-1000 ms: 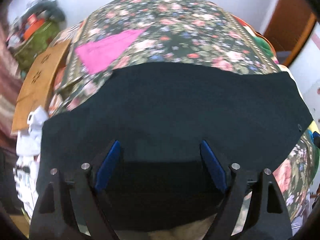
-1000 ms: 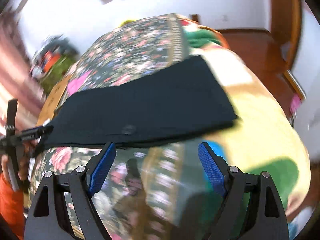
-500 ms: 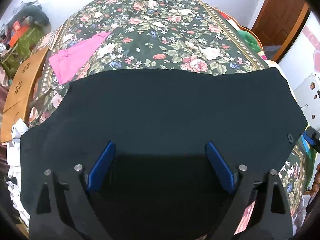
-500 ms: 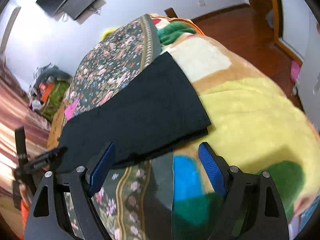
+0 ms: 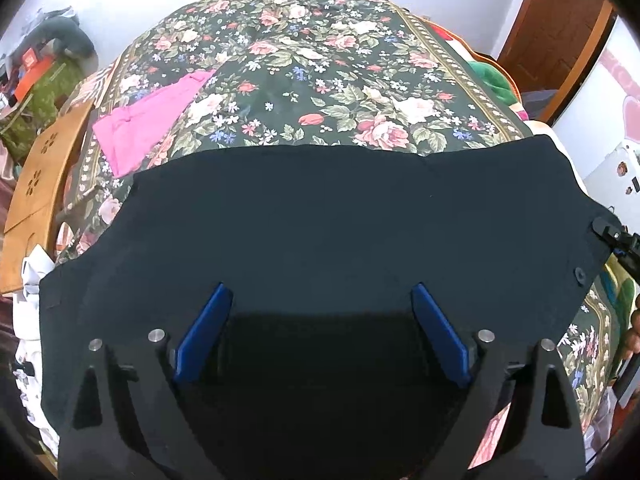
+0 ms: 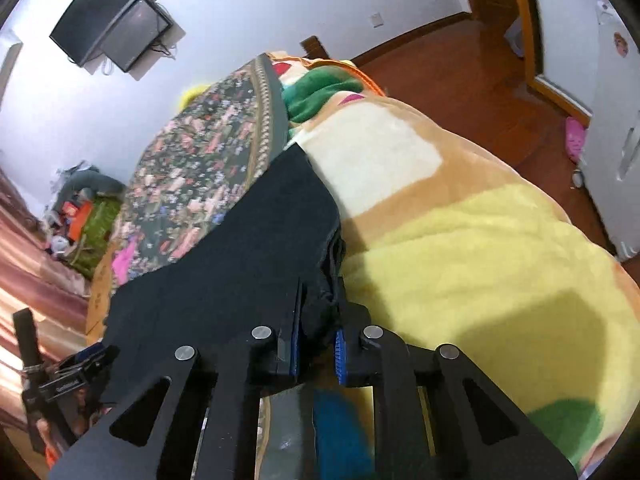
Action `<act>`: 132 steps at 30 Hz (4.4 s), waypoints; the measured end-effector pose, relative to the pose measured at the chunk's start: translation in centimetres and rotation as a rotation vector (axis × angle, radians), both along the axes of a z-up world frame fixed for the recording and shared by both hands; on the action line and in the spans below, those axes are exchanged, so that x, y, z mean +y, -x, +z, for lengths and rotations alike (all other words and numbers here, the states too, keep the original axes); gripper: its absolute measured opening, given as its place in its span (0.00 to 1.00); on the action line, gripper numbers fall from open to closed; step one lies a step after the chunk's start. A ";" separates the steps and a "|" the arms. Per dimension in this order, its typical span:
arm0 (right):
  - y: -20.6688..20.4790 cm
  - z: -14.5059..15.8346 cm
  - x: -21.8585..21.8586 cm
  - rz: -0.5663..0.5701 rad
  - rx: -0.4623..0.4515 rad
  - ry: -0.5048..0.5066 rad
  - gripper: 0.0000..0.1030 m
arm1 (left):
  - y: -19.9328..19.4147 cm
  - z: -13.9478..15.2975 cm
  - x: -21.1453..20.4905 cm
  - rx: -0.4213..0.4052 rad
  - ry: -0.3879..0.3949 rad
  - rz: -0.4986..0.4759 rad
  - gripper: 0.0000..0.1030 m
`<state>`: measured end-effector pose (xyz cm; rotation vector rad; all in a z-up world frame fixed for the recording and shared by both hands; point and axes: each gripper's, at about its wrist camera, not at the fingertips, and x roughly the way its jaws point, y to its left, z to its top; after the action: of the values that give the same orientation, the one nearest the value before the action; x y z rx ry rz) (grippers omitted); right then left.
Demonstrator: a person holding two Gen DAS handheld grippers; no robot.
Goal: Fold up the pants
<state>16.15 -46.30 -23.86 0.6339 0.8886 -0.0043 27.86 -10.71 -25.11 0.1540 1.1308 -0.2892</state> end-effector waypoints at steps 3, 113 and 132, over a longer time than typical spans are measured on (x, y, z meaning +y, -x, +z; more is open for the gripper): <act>0.1 1.0 -0.2 0.006 -0.027 0.061 0.09 | 0.2 0.5 -0.1 -0.021 -0.013 -0.003 0.91; -6.9 -0.1 17.7 0.678 0.067 0.232 0.57 | 0.9 0.4 6.8 -0.030 -0.052 0.090 1.00; -4.3 7.3 19.4 0.599 -0.108 0.335 0.57 | 7.8 8.4 17.2 -0.296 -0.013 0.290 0.99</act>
<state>20.45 -26.85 -16.55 0.0401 0.9184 0.4076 20.05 6.51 -16.67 0.0404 0.8471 0.0001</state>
